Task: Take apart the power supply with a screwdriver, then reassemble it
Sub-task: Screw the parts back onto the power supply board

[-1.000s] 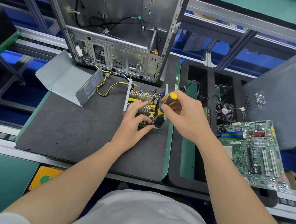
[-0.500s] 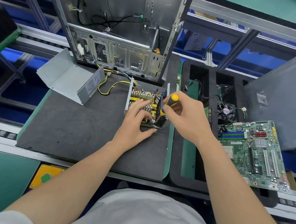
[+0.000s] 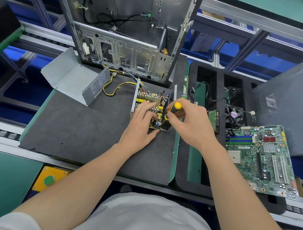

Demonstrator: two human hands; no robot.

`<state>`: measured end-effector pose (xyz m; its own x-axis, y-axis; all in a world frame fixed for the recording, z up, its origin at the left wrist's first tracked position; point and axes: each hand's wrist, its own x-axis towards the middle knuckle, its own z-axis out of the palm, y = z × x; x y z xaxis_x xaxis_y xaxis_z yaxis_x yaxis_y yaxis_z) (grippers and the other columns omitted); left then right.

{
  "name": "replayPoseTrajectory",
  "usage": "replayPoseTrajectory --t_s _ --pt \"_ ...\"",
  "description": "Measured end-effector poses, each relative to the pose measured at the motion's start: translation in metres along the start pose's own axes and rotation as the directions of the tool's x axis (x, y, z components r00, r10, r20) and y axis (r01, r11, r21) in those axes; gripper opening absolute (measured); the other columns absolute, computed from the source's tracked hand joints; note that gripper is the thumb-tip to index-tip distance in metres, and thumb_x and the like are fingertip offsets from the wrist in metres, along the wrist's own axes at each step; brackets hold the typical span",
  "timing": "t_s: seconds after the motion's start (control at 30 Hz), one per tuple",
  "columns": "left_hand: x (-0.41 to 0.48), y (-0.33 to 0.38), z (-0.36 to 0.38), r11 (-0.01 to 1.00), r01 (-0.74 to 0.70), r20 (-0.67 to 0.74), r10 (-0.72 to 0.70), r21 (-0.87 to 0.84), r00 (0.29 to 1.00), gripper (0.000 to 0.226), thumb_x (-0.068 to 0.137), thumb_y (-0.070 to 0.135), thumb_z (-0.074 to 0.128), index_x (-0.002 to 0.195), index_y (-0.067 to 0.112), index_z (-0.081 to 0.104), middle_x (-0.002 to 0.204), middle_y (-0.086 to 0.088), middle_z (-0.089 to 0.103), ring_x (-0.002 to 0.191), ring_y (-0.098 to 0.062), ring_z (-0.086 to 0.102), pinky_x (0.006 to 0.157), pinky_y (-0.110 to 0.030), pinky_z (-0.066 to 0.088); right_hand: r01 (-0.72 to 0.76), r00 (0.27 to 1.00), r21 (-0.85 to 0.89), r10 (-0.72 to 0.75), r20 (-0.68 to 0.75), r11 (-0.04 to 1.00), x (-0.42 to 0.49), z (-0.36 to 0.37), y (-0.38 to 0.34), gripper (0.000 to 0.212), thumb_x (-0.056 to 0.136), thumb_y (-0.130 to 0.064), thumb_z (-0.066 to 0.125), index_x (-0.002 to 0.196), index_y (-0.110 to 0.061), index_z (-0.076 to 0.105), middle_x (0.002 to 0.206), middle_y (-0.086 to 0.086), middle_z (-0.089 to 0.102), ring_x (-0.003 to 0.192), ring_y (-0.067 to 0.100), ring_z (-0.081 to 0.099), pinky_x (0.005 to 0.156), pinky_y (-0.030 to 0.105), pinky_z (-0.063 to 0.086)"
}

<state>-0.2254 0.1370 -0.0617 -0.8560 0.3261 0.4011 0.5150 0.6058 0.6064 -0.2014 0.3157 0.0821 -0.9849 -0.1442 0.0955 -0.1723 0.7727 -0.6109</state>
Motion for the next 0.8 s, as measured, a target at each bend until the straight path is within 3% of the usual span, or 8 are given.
replayPoseTrajectory --t_s 0.13,0.37,0.6,0.8 --pt "0.0002 0.0019 -0.0008 1.000 -0.003 -0.003 0.003 -0.006 1.000 0.040 0.081 0.021 0.085 0.108 0.017 0.055 0.156 -0.003 0.039 0.155 -0.022 0.023 0.126 -0.037 0.024 -0.006 1.000 -0.005 0.007 0.003 1.000 0.0000 0.0009 0.0016 0.005 0.096 -0.018 0.069 0.101 -0.019 0.068 0.089 -0.009 0.074 0.083 0.009 0.071 0.083 0.040 0.059" --pt "-0.0007 0.0018 -0.0007 1.000 0.000 0.005 0.000 0.002 1.000 0.040 0.083 0.022 0.084 0.109 0.016 0.055 0.155 -0.004 0.040 0.155 -0.022 0.023 0.126 -0.036 0.024 -0.010 1.000 -0.007 0.010 0.003 1.000 -0.0007 0.0012 0.0023 0.006 0.095 -0.018 0.069 0.101 -0.019 0.069 0.089 -0.009 0.073 0.083 0.007 0.071 0.083 0.037 0.058" --pt "-0.0001 0.0036 0.0017 0.998 -0.006 0.003 0.006 0.065 1.000 0.055 0.082 0.024 0.083 0.123 0.017 0.046 0.148 -0.008 0.041 0.150 -0.028 0.028 0.125 -0.042 0.026 -0.019 1.000 0.026 0.019 0.009 0.999 -0.0007 0.0006 0.0023 0.006 0.095 -0.015 0.069 0.100 -0.018 0.069 0.090 -0.009 0.074 0.083 0.007 0.072 0.084 0.038 0.059" --pt "0.0013 0.0066 0.0031 0.994 0.027 0.018 -0.029 0.105 0.999 0.060 0.078 0.024 0.086 0.121 0.019 0.045 0.143 -0.007 0.040 0.144 -0.031 0.033 0.116 -0.046 0.035 -0.010 1.000 0.008 0.010 0.011 1.000 -0.0008 0.0013 0.0030 0.007 0.095 -0.017 0.069 0.101 -0.019 0.069 0.091 -0.007 0.074 0.083 0.009 0.071 0.083 0.041 0.059"
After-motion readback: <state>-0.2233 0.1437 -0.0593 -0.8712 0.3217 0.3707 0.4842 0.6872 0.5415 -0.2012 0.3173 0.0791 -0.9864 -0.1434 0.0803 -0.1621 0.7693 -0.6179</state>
